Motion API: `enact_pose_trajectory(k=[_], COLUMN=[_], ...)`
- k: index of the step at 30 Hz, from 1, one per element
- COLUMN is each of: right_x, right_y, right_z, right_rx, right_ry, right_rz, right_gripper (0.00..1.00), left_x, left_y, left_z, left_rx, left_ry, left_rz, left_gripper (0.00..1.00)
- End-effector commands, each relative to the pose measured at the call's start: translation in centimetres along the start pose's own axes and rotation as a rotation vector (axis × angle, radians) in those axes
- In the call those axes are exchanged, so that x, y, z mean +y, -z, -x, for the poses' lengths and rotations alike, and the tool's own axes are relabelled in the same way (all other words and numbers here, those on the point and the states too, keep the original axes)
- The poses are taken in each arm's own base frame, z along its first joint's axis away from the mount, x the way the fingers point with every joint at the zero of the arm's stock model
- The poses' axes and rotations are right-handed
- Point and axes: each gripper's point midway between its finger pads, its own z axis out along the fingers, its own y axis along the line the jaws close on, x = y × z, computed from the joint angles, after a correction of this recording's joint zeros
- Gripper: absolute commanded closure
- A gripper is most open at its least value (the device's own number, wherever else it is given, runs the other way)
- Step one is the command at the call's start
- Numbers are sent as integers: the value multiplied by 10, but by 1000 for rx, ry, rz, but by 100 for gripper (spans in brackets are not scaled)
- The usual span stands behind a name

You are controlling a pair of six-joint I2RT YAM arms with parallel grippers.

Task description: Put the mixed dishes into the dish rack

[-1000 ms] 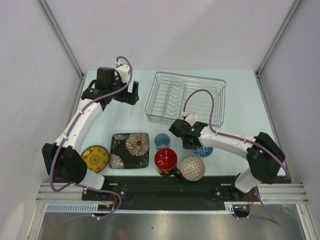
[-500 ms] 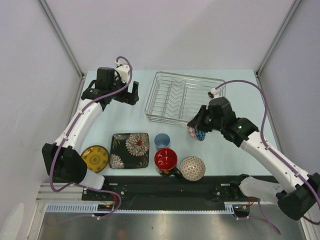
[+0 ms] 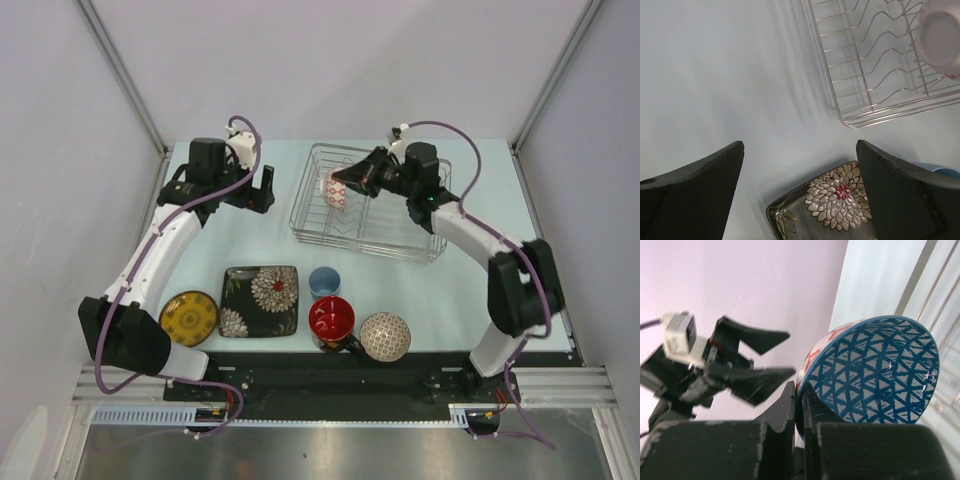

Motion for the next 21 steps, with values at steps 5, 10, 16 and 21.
enact_pose_trajectory(k=[5,10,16,21], right_x=[16,-5,-38,-60], right_y=[-47,-74,-107,-121], right_z=[63,74,86,79], right_rx=[-65,-54,-53,-44], right_ry=[-5,-17,-35,-48], right_rz=[308,302,273,218], right_gripper=[100,100,100,100], left_x=[3,4,7,12], left_y=[7,4,6,7], left_z=[-5,-10,-14,-14], left_rx=[-13,-2,4,0], left_ry=[-14,-16,-22,-29], left_rz=[10,11,17,29], left_gripper=[0,0,0,0])
